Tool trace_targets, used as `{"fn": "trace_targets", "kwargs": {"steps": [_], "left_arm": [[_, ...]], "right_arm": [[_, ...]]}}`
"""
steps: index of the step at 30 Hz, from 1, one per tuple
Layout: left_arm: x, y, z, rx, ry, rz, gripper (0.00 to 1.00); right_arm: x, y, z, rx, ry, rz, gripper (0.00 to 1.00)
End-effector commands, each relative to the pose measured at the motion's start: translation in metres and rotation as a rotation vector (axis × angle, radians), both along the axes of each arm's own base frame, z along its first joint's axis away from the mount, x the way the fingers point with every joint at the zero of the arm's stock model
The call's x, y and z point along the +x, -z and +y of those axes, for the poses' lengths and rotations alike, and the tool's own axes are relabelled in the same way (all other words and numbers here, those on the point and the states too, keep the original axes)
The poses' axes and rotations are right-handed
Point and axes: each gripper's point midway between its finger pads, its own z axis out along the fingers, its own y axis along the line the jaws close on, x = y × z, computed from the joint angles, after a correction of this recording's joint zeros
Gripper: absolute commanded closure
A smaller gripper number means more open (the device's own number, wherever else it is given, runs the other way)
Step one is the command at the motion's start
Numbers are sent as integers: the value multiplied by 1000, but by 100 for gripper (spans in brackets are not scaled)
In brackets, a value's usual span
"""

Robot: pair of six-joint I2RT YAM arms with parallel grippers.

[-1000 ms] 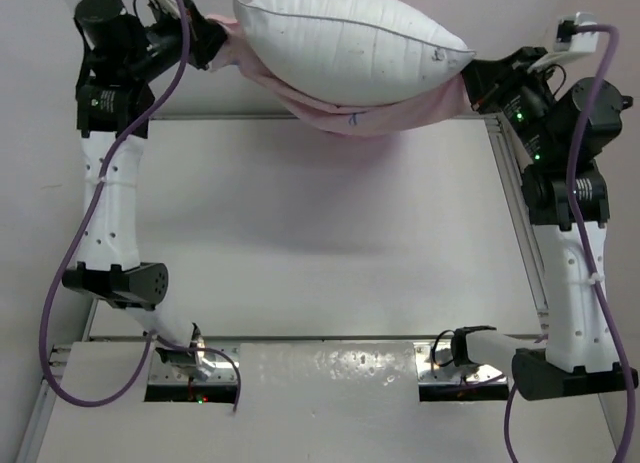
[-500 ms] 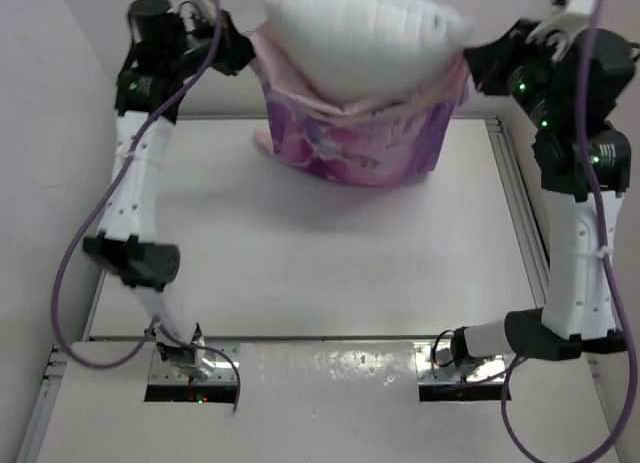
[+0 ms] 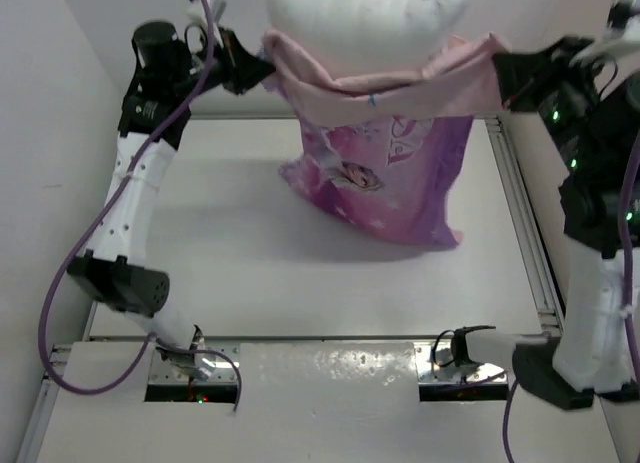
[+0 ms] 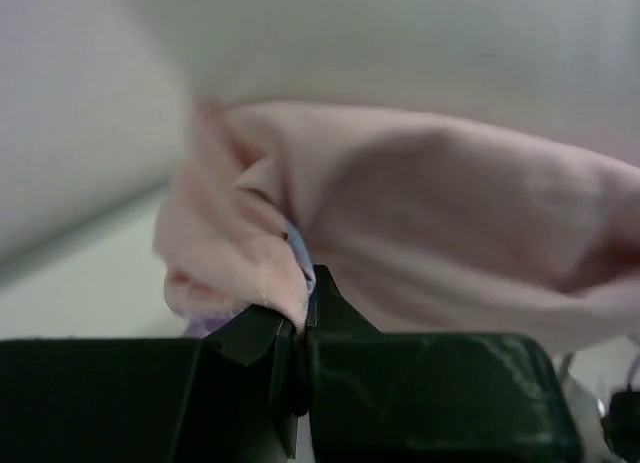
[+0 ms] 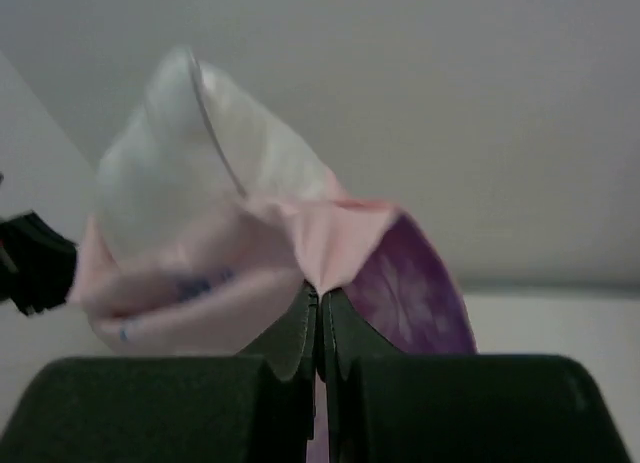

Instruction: Put the pillow into the pillowcase

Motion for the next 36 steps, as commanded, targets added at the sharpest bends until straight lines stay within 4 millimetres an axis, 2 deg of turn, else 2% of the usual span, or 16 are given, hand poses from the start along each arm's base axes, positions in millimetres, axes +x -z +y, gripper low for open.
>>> {"fn": "trace_targets", "kwargs": {"steps": [1, 4, 6, 7, 10, 12, 13, 14, 17, 20, 21, 23, 30, 32, 35, 36], "left_arm": [[-65, 16, -21, 67, 112, -75, 100], [-26, 44, 2, 199, -18, -18, 100], [-26, -73, 26, 94, -136, -241, 100], [-3, -94, 40, 65, -184, -288, 100], [-79, -194, 54, -31, -157, -584, 100], [-54, -114, 37, 13, -77, -419, 100], [-98, -108, 26, 27, -25, -444, 100], [-95, -70, 18, 68, 4, -377, 100], [-70, 24, 17, 245, -33, -171, 100], [-58, -159, 49, 122, -239, -543, 100], [-65, -190, 66, 83, -287, -624, 100], [-97, -216, 68, 65, -242, -744, 100], [-76, 11, 40, 237, -66, -232, 100], [-43, 12, 49, 298, -135, -203, 100], [-22, -131, 67, 109, -272, -419, 100], [-35, -170, 80, 39, -294, -508, 100]], "right_arm": [[-8, 109, 10, 50, -48, 114, 100], [-6, 110, 1, 112, -7, 100, 100], [-6, 62, -4, 50, -1, 63, 100], [-16, -25, -6, 41, 1, -102, 100], [-48, -107, -7, 36, -6, -275, 100], [-51, -85, -5, 28, -16, -214, 100], [14, 24, 1, 4, -25, 60, 100], [-40, 24, 0, 80, -39, -48, 100], [-1, 107, -8, 172, 11, 46, 100], [9, 14, -11, 82, 0, -3, 100], [-50, -89, -12, 68, -8, -261, 100], [-47, -118, -19, 71, 12, -319, 100], [2, 144, -16, 216, 3, 128, 100], [18, 146, -17, 228, 8, 175, 100], [23, 19, -25, 159, 22, 15, 100], [7, -78, -28, 153, 17, -195, 100]]}}
